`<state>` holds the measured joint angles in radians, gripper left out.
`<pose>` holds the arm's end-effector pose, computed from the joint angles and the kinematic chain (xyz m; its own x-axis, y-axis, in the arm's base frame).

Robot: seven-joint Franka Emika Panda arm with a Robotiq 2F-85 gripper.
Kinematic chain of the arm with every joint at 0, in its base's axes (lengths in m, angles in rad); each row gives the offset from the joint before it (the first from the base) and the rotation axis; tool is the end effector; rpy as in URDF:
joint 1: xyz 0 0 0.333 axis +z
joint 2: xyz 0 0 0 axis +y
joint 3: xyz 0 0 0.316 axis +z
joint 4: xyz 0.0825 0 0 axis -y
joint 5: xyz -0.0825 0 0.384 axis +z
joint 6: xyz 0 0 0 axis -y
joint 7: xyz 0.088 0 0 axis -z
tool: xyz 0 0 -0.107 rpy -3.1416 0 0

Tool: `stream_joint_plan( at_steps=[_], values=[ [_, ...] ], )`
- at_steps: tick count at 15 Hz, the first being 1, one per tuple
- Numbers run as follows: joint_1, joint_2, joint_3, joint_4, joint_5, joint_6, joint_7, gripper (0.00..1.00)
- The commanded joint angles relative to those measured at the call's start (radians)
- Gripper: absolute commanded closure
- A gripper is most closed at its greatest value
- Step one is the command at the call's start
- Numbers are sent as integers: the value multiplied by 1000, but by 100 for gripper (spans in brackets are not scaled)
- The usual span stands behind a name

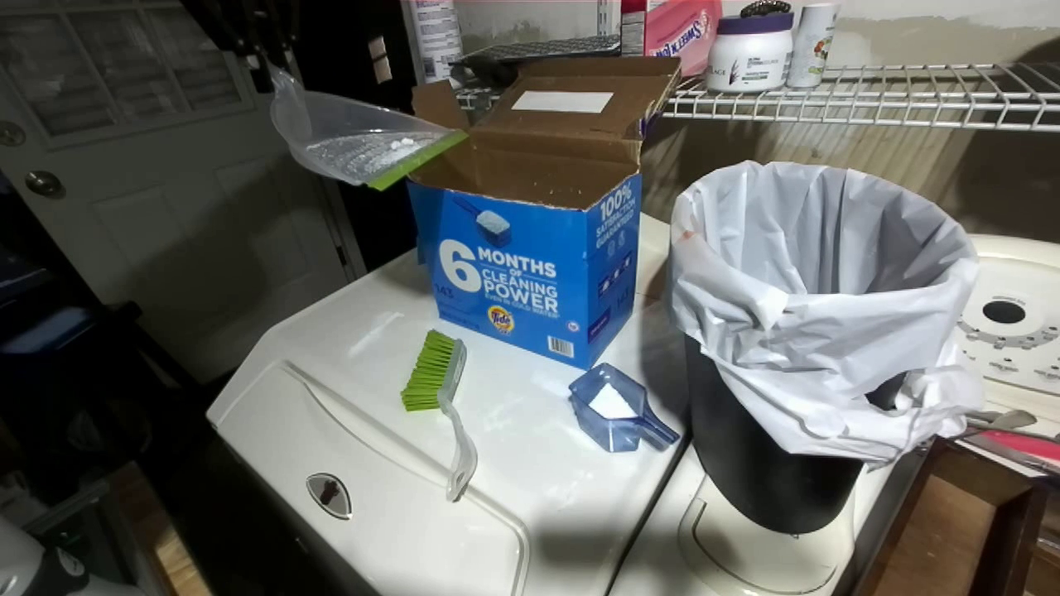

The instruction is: Pour the washing powder on the pan into the box

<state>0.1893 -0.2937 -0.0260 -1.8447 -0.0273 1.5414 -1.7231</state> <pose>0.4515 0.0695 0.6416 -0.3109 0.9503 -0.0181 0.9504 0.3107 -0.0126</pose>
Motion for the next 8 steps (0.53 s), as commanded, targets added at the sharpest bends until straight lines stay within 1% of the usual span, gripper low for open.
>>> stream_joint_plan(
  at_steps=[1,5,8],
  values=[
    [-25,30,-2,39,12,-59,-75,93],
    [-37,61,-8,74,-8,-152,-201,93],
    [-52,84,5,112,-76,-217,-256,93]
  ],
)
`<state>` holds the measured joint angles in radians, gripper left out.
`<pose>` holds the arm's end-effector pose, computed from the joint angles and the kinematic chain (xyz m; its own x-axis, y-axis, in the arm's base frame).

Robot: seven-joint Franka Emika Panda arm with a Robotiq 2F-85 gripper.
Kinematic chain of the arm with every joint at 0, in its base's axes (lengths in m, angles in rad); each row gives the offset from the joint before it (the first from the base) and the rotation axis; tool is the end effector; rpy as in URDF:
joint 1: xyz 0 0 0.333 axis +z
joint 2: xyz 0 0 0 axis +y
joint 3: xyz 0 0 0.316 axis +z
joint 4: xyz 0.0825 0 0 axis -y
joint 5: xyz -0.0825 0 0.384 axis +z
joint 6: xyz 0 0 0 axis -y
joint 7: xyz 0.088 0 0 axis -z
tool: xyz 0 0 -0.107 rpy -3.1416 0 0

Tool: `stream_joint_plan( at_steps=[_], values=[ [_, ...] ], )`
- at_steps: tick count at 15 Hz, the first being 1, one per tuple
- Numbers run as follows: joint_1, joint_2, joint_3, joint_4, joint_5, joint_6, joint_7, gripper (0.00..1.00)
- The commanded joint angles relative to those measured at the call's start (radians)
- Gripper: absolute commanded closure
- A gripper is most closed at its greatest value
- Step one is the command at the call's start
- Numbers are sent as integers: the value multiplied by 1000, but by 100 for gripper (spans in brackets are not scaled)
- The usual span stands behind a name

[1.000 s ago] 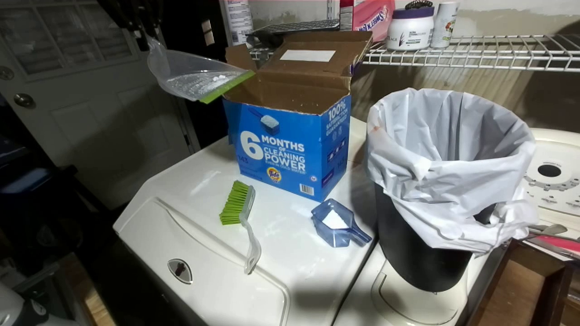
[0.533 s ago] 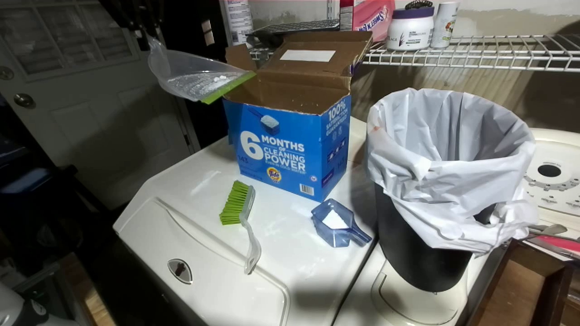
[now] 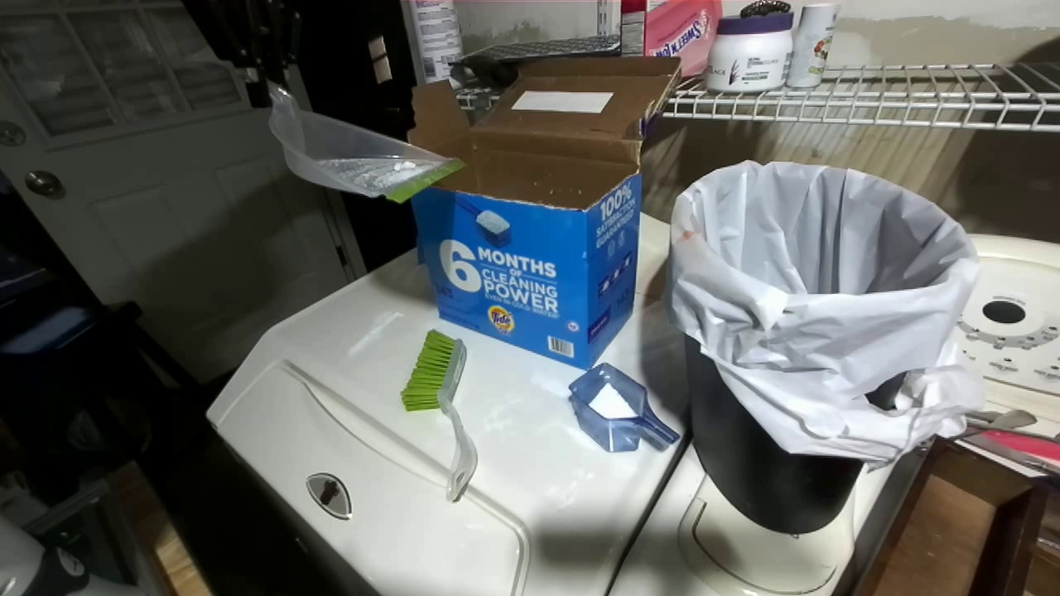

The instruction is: Pour the washing powder on the pan into the box

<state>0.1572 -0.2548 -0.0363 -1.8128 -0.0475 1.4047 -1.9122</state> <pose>0.4514 0.0469 0.6278 -0.4428 0.8965 0.0150 0.8845 0.4395 -0.1568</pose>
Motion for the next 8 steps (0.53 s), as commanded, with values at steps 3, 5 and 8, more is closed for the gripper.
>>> stream_joint_plan(
  at_steps=[3,5,8],
  values=[
    [-29,67,21,124,-121,-126,-117,93],
    [-32,82,22,150,-154,-149,-157,93],
    [-36,109,22,185,-192,-161,-240,93]
  ],
)
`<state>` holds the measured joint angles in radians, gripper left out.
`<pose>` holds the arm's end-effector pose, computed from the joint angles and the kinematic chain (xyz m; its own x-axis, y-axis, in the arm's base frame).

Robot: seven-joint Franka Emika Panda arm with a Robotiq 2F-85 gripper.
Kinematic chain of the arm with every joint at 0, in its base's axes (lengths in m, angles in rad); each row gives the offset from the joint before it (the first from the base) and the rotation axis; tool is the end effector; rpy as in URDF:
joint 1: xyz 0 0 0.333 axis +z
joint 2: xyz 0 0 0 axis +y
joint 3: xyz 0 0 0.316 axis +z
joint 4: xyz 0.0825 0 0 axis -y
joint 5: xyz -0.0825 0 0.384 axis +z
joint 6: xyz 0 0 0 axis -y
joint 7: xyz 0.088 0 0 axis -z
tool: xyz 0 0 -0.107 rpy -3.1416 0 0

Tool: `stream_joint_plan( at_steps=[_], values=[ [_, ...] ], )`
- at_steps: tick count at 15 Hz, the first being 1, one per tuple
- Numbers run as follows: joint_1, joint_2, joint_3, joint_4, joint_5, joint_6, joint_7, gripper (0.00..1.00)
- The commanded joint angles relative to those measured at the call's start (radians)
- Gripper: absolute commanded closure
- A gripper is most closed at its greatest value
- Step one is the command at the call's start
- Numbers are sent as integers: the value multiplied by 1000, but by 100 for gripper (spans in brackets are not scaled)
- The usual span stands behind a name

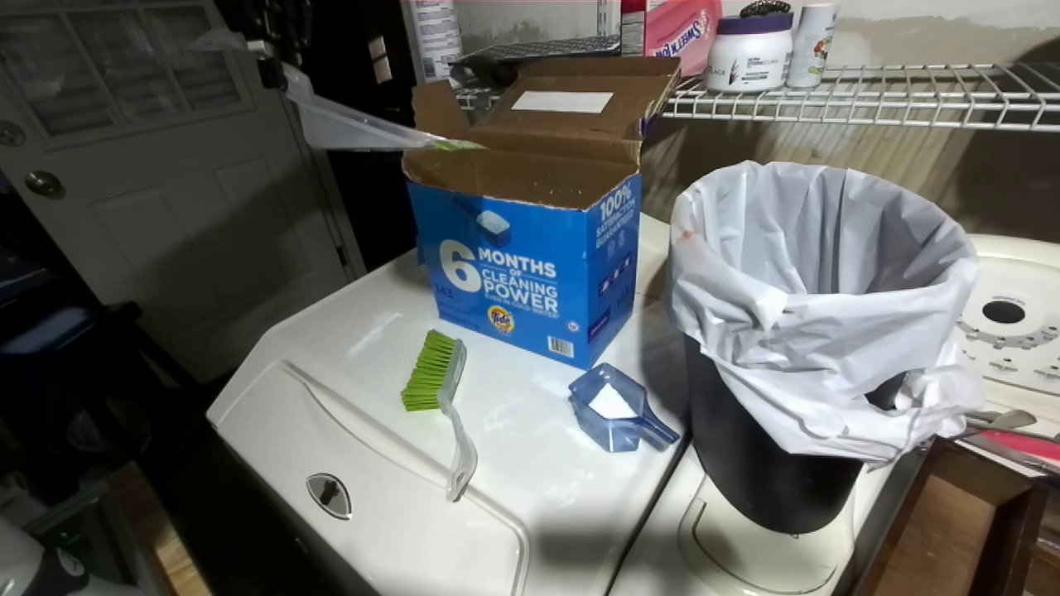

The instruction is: Pour the washing powder on the pan into the box

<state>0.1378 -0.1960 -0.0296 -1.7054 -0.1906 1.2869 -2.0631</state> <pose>0.4598 0.0241 0.6433 -0.5446 0.8365 -0.0596 0.8141 0.5103 -0.2770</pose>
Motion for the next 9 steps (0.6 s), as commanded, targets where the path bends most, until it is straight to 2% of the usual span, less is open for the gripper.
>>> stream_joint_plan(
  at_steps=[1,6,7,9],
  values=[
    [-19,64,16,91,-61,-49,-116,93],
    [-29,139,26,173,-135,-103,-250,93],
    [-32,88,26,98,-89,-57,-200,72],
    [-36,112,29,123,-105,-69,-221,72]
  ],
)
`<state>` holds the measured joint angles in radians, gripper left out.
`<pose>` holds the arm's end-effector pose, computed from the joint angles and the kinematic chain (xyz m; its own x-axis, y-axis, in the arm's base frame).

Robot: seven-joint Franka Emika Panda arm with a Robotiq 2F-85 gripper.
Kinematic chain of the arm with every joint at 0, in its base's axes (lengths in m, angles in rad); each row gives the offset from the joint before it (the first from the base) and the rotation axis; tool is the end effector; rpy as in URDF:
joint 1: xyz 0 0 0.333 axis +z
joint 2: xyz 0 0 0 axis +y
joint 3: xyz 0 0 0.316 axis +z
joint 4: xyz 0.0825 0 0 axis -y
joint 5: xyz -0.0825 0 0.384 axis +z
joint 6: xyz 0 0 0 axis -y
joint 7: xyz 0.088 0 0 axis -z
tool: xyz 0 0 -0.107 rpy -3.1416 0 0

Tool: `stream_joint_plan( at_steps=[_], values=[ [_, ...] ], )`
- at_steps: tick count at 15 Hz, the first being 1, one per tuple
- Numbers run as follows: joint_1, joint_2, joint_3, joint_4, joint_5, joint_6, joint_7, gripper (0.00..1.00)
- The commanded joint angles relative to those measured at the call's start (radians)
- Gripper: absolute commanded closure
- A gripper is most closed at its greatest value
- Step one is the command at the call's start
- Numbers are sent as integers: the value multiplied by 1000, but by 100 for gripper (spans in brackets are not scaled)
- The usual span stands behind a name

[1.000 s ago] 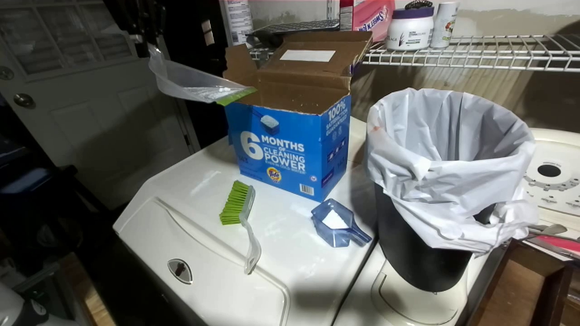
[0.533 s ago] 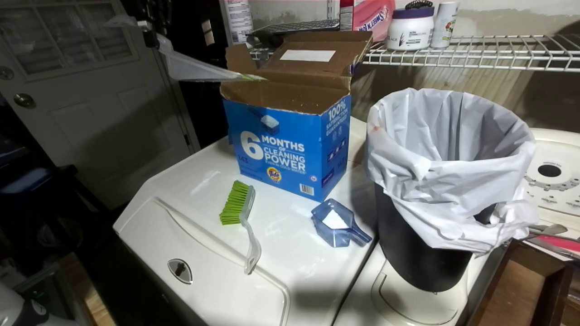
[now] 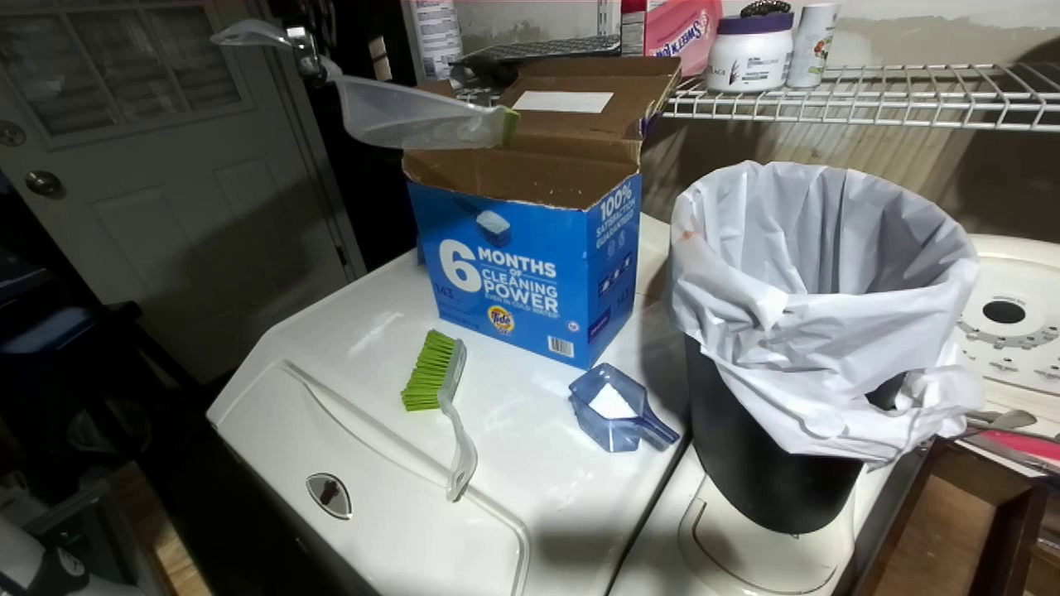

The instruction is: Pour the washing powder on the pan into the box

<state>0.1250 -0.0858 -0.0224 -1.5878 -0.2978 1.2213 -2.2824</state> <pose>0.4885 0.0112 0.6421 -0.6893 0.7228 -0.0491 0.6799 0.6219 -0.3885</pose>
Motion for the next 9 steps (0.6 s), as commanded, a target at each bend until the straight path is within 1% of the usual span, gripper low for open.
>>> stream_joint_plan(
  at_steps=[1,2,3,9],
  values=[
    [-24,9,23,11,0,-5,-4,72],
    [-25,12,23,14,-1,-7,-5,72],
    [-25,12,24,15,-1,-8,-6,93],
    [-14,25,57,27,-230,-89,-157,93]
  ],
)
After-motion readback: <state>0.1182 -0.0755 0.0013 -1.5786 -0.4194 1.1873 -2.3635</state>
